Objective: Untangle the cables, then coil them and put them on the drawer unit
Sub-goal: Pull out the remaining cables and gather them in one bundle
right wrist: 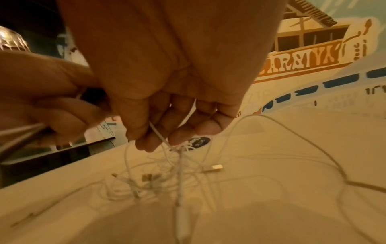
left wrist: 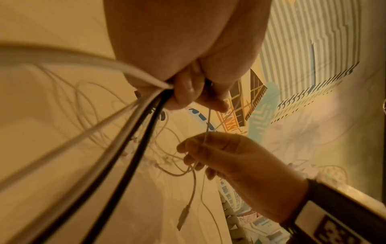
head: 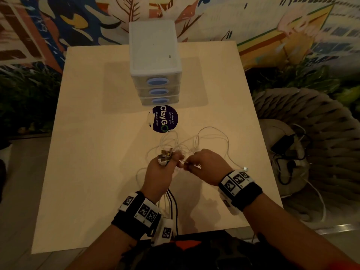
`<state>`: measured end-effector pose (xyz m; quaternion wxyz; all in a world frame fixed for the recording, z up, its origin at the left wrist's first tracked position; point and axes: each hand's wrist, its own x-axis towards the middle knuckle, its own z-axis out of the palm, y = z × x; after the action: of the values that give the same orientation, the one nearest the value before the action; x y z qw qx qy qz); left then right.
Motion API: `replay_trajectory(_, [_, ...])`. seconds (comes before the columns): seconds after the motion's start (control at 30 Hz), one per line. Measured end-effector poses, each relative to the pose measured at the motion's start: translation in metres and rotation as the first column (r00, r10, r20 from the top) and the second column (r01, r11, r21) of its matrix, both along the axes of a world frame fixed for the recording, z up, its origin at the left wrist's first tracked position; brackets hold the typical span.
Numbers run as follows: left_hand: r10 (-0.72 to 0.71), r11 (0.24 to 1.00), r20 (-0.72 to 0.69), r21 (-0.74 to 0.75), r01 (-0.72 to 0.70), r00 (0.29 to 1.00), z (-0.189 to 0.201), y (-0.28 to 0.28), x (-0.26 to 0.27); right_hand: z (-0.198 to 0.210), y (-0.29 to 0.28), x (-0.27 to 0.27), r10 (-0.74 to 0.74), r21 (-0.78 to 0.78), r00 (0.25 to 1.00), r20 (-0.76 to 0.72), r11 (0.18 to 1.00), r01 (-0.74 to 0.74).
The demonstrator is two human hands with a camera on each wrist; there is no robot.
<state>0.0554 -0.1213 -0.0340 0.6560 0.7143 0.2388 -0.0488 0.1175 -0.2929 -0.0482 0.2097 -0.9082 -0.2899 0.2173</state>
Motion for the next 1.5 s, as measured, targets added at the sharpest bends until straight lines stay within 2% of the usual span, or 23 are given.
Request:
replay_trajectory(0.13, [0.152,0.983,0.052,-0.113,-0.146,0.987,0.000,0.004,-0.004,-0.013,-0.025,0.004,-0.099,-0.075,0.990,-0.100,0.993,0.092])
replay_trajectory(0.2, [0.180,0.971,0.053,-0.171,-0.169,0.982,-0.001,0.009,-0.005,-0.015,-0.036,0.006,-0.138,-0.092,0.989,-0.050,0.987,0.133])
replay_trajectory(0.3, [0.117,0.972,0.056,-0.212,-0.103,0.992,0.002,0.011,-0.005,-0.008,-0.039,0.009,-0.166,-0.024,0.985,0.038,0.986,0.167])
replay_trajectory(0.4, [-0.009,0.976,0.021,-0.218,0.014,1.000,0.007,0.003,-0.003,0.003,-0.028,0.008,-0.125,0.027,0.987,0.099,0.992,0.123])
replay_trajectory(0.5, [-0.121,0.982,0.019,-0.146,0.123,0.992,0.010,-0.006,-0.001,0.009,-0.015,0.004,-0.081,0.038,0.991,0.110,0.996,0.077])
replay_trajectory(0.6, [-0.102,0.991,0.022,-0.089,0.104,0.995,0.013,-0.009,-0.001,0.007,-0.010,-0.001,-0.038,0.030,0.998,0.051,0.999,0.036])
replay_trajectory(0.73, [-0.021,0.991,-0.016,-0.131,0.019,1.000,0.013,-0.005,-0.002,-0.001,-0.015,-0.007,-0.030,0.051,0.998,-0.049,0.998,0.033])
replay_trajectory(0.87, [-0.214,0.965,0.050,-0.141,0.219,0.975,0.008,-0.001,-0.006,0.004,-0.015,-0.006,-0.039,0.032,0.997,-0.072,0.999,0.042])
replay_trajectory(0.93, [-0.264,0.956,0.067,-0.114,0.270,0.962,0.007,-0.003,-0.008,0.008,-0.012,-0.005,-0.027,0.004,0.997,-0.075,1.000,0.028])
replay_trajectory(1.0, [-0.252,0.963,0.091,-0.071,0.258,0.964,0.010,-0.006,-0.006,0.010,-0.009,-0.004,-0.041,0.001,0.995,-0.092,0.999,0.041])
replay_trajectory(1.2, [-0.074,0.991,0.252,-0.093,0.101,0.965,0.016,-0.003,-0.010,0.005,-0.021,-0.002,-0.150,-0.033,0.971,-0.187,0.989,0.147])
replay_trajectory(1.3, [0.009,0.990,0.217,-0.141,0.022,0.976,0.012,0.000,-0.010,0.003,-0.032,0.000,-0.178,-0.051,0.960,-0.215,0.984,0.171])
replay_trajectory(1.43, [-0.093,0.971,0.144,-0.205,0.122,0.985,0.010,-0.002,-0.009,0.015,-0.030,0.001,-0.113,0.003,0.980,-0.166,0.993,0.115])
replay_trajectory(1.5, [-0.158,0.963,0.121,-0.199,0.179,0.980,0.008,-0.008,-0.008,0.020,-0.021,0.000,-0.043,-0.032,0.991,-0.126,0.999,0.039])
